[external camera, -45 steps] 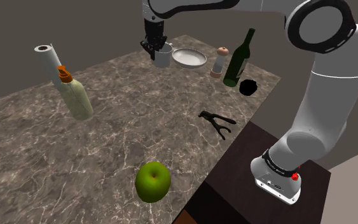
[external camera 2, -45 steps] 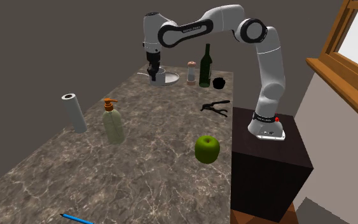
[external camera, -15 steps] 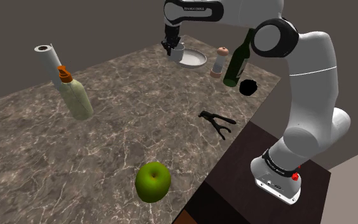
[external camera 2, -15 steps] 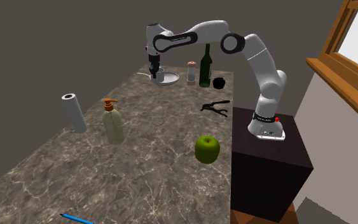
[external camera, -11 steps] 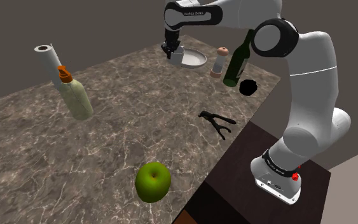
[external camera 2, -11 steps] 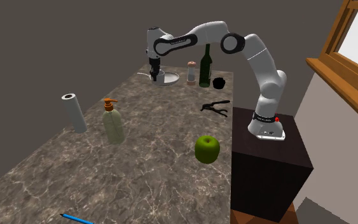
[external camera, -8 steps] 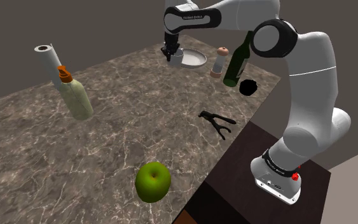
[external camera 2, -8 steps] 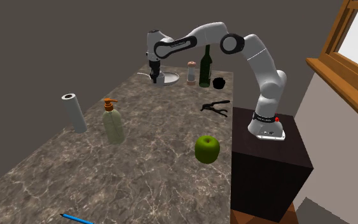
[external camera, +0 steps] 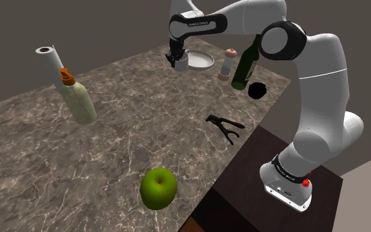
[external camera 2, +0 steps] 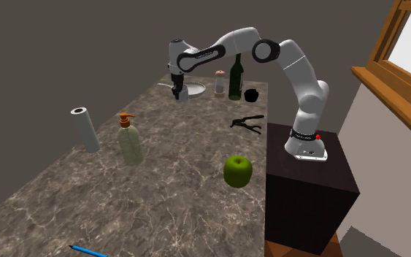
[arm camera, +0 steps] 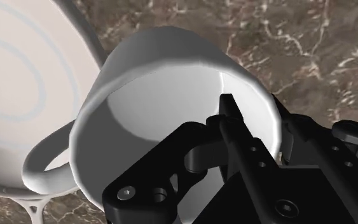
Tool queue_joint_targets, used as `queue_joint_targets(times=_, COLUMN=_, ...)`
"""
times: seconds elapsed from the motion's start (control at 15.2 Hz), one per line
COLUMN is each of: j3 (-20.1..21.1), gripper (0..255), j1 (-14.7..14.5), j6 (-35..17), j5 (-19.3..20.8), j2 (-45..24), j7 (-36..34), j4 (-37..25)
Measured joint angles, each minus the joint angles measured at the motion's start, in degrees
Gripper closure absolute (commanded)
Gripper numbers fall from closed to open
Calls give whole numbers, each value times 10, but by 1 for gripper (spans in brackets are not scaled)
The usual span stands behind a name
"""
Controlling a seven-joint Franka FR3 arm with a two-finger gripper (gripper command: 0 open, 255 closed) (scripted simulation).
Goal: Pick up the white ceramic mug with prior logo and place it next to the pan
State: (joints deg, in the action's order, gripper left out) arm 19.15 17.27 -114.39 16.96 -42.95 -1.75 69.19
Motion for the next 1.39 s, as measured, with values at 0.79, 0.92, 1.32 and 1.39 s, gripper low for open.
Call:
queue_joint_targets(times=0.79, j3=-1, gripper=0, j1=2, j6=20, j5=-2, j2=6, j7=2, j4=-10)
queue_joint_targets(times=0.92, j3=2, gripper=0, j1=0, j6=40, j5=-5, j2=18, j7=2, j4=-18)
queue_joint_targets(times=1.32, j3=3, gripper=0, j1=0, j6=55, j5=-7, j2=24, j7=5, j4=-27)
queue_joint_targets(times=1.39, j3=3, gripper=0, j1=0, j6=55, j5=-7, j2=24, j7=5, j4=-27)
